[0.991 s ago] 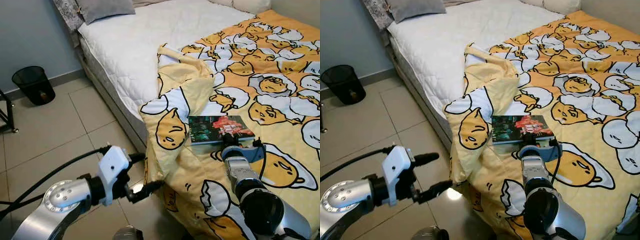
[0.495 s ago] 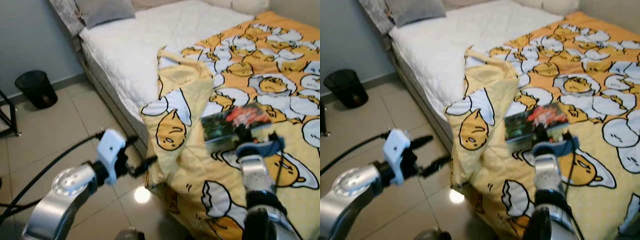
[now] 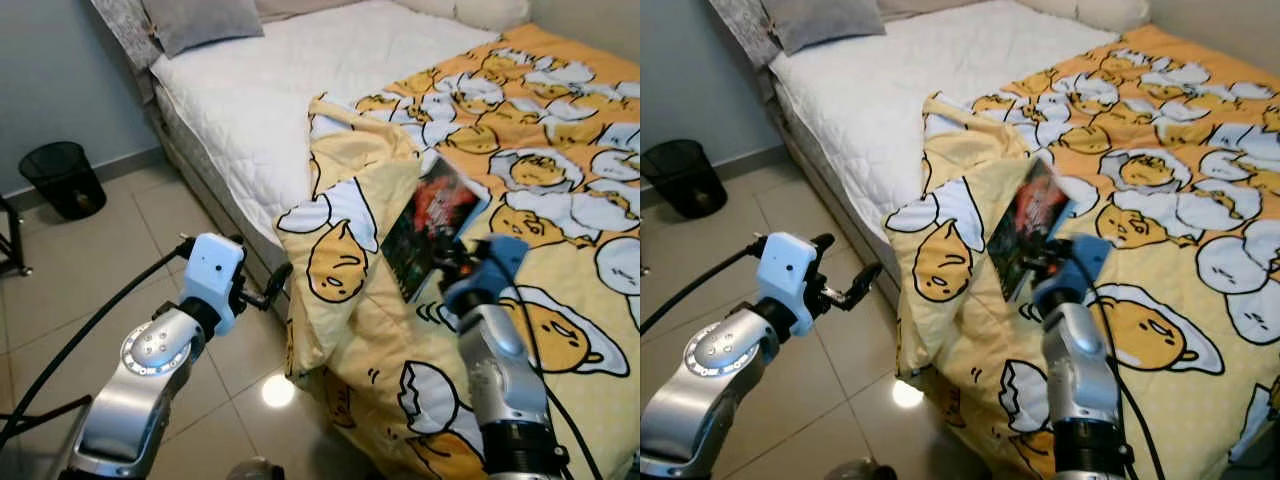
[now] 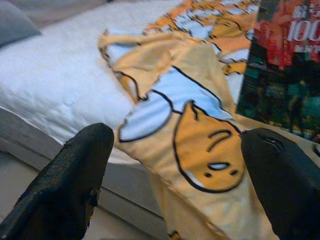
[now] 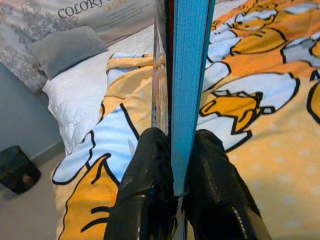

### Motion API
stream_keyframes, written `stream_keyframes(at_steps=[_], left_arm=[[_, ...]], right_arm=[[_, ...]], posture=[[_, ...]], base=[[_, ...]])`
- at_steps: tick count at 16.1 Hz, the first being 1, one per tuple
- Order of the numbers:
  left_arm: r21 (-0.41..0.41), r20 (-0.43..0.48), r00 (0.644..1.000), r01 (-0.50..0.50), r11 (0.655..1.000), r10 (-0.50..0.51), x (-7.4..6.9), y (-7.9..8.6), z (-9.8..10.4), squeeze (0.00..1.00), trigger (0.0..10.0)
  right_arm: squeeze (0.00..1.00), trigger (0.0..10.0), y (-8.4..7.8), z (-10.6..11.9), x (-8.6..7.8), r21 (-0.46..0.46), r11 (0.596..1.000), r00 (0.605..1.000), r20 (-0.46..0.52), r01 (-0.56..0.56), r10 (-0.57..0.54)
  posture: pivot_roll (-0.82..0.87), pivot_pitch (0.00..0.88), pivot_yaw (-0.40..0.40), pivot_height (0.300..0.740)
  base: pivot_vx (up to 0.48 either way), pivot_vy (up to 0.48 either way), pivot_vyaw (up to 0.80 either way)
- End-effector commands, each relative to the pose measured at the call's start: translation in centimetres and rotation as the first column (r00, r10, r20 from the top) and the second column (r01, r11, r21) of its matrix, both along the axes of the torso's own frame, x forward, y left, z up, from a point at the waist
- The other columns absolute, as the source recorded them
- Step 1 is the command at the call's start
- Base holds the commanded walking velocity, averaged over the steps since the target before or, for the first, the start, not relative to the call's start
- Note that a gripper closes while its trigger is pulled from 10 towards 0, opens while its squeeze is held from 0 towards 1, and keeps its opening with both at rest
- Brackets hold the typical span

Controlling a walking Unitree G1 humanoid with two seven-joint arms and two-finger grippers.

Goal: Clean up the room

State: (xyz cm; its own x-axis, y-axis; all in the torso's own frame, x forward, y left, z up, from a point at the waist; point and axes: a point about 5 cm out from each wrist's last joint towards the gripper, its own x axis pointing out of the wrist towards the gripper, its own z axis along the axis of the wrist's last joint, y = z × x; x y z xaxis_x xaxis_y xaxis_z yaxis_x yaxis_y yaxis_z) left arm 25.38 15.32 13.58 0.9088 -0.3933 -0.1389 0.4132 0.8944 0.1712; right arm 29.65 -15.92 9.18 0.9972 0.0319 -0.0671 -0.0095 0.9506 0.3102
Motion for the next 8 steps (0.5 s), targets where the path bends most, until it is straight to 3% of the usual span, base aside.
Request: stream_keyframes(at_steps=[1, 3, 4, 8], left_arm=[[0.025, 0.016, 0.999, -0.032, 0.999, 0.031, 0.2, 0.4, 0.0, 1.00, 10.0], [0.055, 0.042, 0.996, -0.080, 0.995, 0.078, 0.8, 0.8, 0.1, 0.98, 10.0], [0.058, 0.054, 0.994, -0.094, 0.994, 0.091, 0.9, 0.9, 0.2, 0.98, 10.0], [0.051, 0.078, 0.991, -0.112, 0.992, 0.108, 1.2, 0.9, 0.4, 0.97, 10.0]], right_arm=[[0.00, 10.0, 0.4, 1.0, 0.1, -0.029, 1.000, 0.999, 0.043, -0.010, 0.012], [0.00, 10.0, 0.8, 1.5, 0.0, -0.129, 0.992, 0.997, 0.071, -0.013, 0.022], [0.00, 10.0, 0.6, 1.6, 0.0, -0.157, 0.988, 0.998, 0.056, 0.005, 0.004], [0.00, 10.0, 0.7, 2.0, 0.1, -0.089, 0.996, 0.997, 0.075, 0.020, -0.013]], posture=[[-0.03, 0.000, -0.017, 0.740], [-0.02, 0.000, -0.021, 0.740], [-0.02, 0.000, -0.023, 0.740], [0.00, 0.000, -0.034, 0.740]], base=[[0.000, 0.000, 0.00], [0.000, 0.000, 0.00], [0.000, 0.000, -0.80], [0.000, 0.000, -0.80]])
